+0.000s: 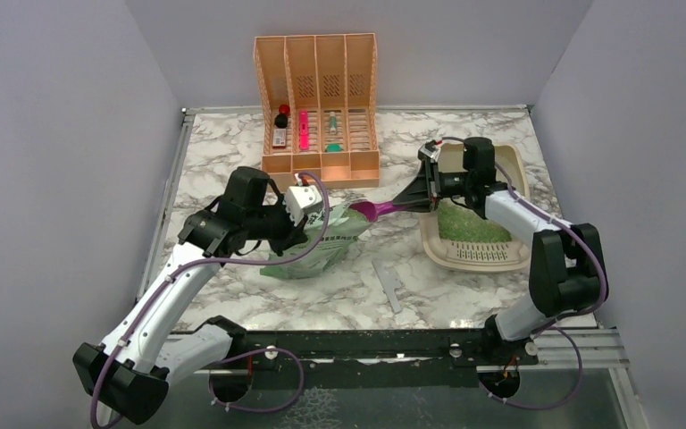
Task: Fill the litter box with clean litter
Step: 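Scoop the cat litter from the cat litter bag.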
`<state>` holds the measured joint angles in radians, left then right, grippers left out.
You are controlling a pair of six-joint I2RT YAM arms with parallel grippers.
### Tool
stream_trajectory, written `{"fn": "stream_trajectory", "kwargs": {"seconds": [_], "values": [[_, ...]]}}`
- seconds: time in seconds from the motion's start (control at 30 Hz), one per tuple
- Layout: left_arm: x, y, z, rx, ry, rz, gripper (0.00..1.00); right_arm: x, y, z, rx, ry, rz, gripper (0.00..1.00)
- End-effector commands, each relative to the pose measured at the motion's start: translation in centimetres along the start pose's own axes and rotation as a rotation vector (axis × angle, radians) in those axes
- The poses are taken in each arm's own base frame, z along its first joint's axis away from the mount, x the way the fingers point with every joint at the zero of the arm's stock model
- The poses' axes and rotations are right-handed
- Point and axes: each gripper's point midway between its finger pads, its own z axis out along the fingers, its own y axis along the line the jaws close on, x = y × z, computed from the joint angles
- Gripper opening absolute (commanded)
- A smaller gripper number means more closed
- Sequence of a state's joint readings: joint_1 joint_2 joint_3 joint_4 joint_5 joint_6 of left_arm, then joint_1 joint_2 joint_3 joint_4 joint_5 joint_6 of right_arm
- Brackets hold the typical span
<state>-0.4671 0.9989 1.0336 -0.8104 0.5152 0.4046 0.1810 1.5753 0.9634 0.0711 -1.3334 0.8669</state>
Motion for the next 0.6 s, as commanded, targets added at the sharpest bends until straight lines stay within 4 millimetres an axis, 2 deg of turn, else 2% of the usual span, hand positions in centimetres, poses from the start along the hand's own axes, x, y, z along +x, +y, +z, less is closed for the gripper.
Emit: {"fn": "stream_trajectory", "kwargs": {"seconds": [0.0,0.2,0.33,0.5,0.57], "values": [[-1.6,-0.9,-0.5,0.032,-0.08,0.04,0.0,1.1,2.2,-1.1,-0.063,0.024,0.012,0.01],[-1.6,-0.7,-0.5,0.021,-0.079,0.042,0.0,1.2,2.1,-2.9,-0.063,-0.014,0.039,0.01],[-1.8,-0.4,-0.5,0.016,-0.075,0.041,0.0,1.3,1.7,-2.8,-0.055,-0.036,0.076,0.01],[-2.0,-0.3,-0.1,0.027,-0.073,0.039,0.0,2.3,1.9,-0.4,-0.064,0.013,0.104,0.01],[-2.3,0.0,0.3,0.026,-0.076,0.045,0.0,2.1,2.6,-1.4,-0.074,-0.006,0.081,0.01]]}}
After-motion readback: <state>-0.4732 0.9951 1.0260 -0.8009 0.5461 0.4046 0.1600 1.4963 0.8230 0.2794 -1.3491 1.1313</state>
